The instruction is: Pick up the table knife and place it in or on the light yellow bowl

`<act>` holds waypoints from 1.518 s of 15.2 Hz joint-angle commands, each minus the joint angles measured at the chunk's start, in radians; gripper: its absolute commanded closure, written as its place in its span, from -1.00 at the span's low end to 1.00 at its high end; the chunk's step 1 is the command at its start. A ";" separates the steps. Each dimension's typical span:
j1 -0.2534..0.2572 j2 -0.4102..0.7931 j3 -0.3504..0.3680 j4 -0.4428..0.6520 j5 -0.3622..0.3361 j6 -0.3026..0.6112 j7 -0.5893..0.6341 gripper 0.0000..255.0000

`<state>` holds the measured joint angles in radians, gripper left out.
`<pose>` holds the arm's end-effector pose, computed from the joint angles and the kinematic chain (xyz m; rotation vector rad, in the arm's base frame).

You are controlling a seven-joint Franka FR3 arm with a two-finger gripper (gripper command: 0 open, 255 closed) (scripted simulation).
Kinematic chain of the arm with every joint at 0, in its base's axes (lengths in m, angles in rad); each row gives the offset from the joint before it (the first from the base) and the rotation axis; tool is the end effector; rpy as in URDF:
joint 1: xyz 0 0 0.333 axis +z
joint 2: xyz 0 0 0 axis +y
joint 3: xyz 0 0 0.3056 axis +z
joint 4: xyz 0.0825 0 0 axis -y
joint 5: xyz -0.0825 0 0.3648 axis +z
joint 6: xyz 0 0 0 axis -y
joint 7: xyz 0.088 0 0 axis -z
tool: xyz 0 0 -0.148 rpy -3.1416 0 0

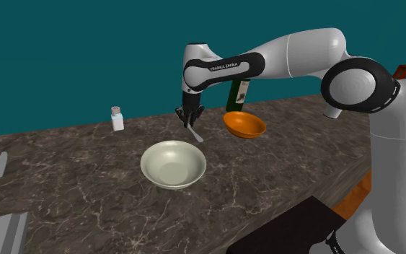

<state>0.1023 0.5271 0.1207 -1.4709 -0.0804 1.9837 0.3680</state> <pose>0.6645 0.1312 0.3323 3.1199 -0.2004 -0.0095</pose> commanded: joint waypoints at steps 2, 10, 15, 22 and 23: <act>0.000 0.000 0.000 0.000 0.000 0.000 0.000 1.00; 0.000 -0.015 0.001 0.031 0.003 -0.046 -0.002 1.00; 0.001 -0.028 0.003 0.078 0.005 -0.106 -0.005 1.00; 0.003 -0.038 0.004 0.158 0.007 -0.195 -0.008 1.00; 0.003 -0.038 0.004 0.171 0.007 -0.208 -0.008 1.00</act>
<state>0.1058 0.4901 0.1248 -1.3133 -0.0732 1.7901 0.3610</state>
